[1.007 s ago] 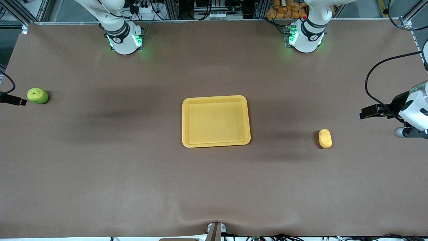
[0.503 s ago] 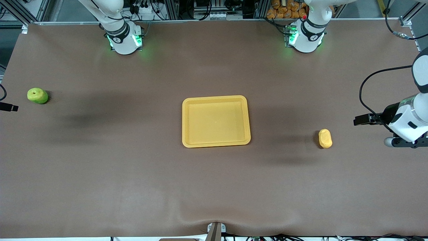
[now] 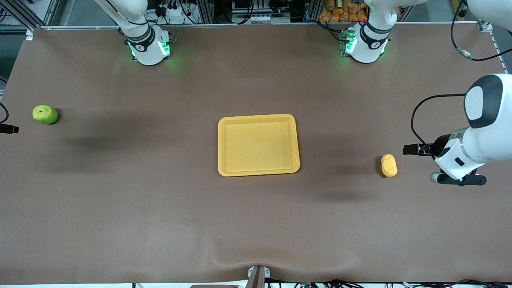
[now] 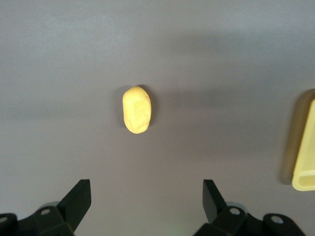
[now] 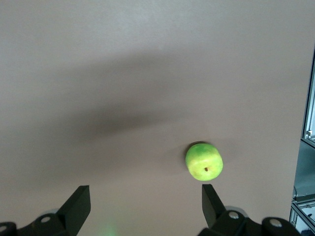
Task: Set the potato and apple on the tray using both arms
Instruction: 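Move the right gripper to the green apple while the left gripper approaches the potato, then close the right gripper on the apple while the left gripper grasps the potato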
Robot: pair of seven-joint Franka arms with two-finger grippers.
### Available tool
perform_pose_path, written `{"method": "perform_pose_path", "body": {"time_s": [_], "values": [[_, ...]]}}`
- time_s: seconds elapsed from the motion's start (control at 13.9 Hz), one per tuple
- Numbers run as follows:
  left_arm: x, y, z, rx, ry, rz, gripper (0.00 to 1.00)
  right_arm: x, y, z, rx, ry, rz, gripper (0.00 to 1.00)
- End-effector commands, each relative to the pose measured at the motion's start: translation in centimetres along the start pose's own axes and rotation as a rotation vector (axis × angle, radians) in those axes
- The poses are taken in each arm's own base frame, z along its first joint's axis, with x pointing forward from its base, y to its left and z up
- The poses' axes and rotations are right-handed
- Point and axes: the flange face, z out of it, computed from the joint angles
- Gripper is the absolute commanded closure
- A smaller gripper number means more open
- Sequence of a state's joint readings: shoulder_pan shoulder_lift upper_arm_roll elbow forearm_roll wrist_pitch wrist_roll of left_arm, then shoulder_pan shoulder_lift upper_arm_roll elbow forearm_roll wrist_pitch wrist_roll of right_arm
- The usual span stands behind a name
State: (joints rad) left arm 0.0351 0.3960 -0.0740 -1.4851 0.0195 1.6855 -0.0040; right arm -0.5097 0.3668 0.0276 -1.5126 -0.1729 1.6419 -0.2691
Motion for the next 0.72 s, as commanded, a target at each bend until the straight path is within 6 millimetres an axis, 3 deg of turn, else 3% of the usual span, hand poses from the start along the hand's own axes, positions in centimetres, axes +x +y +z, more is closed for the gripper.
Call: {"method": "perform_pose_path", "body": {"time_s": [0.0, 0.07, 0.22, 0.65], "values": [[1.1, -2.0, 1.8, -0.016, -0.026, -0.034, 0.00, 0.0, 2.3, 1.6, 0.001, -0.008, -0.001, 0.00], [1.1, -2.7, 1.9, -0.009, -0.025, -0.045, 0.00, -0.1, 3.1, 2.0, 0.006, -0.010, -0.018, 0.00], [0.6, -8.0, 1.6, -0.050, -0.017, -0.120, 0.00, -0.1, 5.0, 4.1, 0.018, -0.011, -0.032, 0.00], [2.9, -5.6, 6.6, -0.062, -0.018, -0.092, 0.00, -1.1, 8.3, 9.2, 0.049, -0.031, -0.028, 0.00]]}}
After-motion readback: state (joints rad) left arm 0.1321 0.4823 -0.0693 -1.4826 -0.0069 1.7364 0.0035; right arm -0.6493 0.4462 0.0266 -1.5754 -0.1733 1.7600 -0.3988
